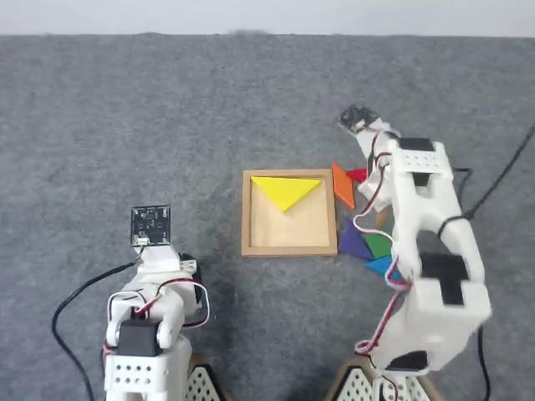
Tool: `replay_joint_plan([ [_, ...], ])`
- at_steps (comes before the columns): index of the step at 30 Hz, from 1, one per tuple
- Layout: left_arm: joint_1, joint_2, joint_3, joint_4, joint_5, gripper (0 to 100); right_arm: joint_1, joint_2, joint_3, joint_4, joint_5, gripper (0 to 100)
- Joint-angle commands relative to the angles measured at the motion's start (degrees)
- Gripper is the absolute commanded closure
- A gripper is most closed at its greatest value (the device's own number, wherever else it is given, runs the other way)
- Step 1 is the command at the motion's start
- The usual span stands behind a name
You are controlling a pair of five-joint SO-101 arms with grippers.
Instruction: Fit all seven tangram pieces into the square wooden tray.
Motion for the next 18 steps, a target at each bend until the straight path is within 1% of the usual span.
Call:
replay_joint_plan([
  [1,-0.4,-1.1,-0.7,0.3,-0.9,99,-0.4,-5.8,-2.0,-0.9,0.9,69.9],
  [4,-0.4,-1.1,-0.7,0.3,-0.9,99,-0.4,-2.3,-6.6,-0.7,1.1,69.9],
  [6,-0.4,-1.1,-0.7,0.3,-0.9,99,-0.6,2.2,-10.4,-0.2,2.9,69.9],
  [9,-0.4,-1.1,-0.7,0.3,-0.9,99,-1.5,9.8,-17.5,5.8,8.5,69.8],
  [11,-0.4,-1.1,-0.7,0.3,-0.9,99,-1.7,14.5,-22.2,9.2,10.6,69.7],
  [15,-0.4,-1.1,-0.7,0.3,-0.9,99,-0.5,22.0,-30.7,10.3,11.0,66.3],
  [18,-0.4,-1.1,-0.7,0.3,-0.9,99,0.0,26.3,-34.9,10.3,11.3,66.0],
])
